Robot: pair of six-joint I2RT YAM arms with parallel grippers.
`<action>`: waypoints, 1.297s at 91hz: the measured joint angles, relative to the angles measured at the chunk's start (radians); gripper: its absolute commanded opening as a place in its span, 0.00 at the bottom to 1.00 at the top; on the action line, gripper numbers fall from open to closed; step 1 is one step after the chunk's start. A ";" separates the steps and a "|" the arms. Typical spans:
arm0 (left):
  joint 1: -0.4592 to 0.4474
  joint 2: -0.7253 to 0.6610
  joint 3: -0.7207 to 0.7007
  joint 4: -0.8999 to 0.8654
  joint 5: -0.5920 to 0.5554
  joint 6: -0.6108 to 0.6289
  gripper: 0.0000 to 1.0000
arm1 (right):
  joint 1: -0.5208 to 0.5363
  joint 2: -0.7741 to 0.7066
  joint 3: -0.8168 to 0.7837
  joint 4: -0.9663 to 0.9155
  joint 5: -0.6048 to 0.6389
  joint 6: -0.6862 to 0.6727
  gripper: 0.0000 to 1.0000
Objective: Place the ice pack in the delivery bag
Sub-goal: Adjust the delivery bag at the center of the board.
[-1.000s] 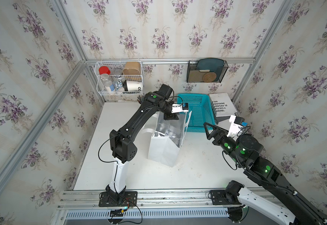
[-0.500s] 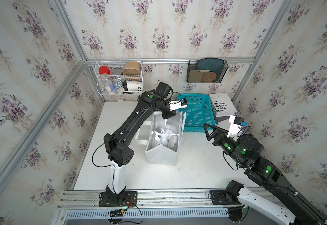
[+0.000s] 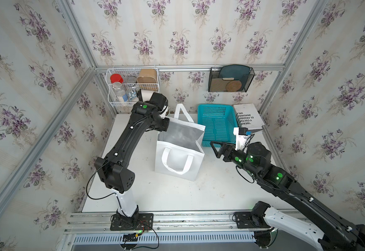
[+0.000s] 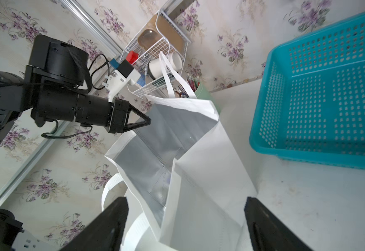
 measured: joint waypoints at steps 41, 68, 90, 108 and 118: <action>-0.009 -0.341 -0.468 0.206 0.173 -0.339 0.00 | -0.029 0.465 0.384 -0.291 -0.113 0.076 0.74; -0.008 -0.474 -0.580 0.286 0.189 -0.336 0.00 | -0.024 0.517 0.526 -0.341 -0.162 -0.055 0.76; -0.007 -0.564 -0.661 0.370 0.189 -0.278 0.45 | -0.024 0.547 0.586 -0.380 -0.161 -0.187 0.76; 0.049 -0.770 -0.843 0.555 0.167 -0.164 0.76 | -0.033 0.454 0.534 -0.274 -0.114 -0.303 0.77; 0.166 -0.864 -0.967 0.738 0.253 -0.105 0.76 | -0.035 0.411 0.462 -0.123 -0.119 -0.379 0.74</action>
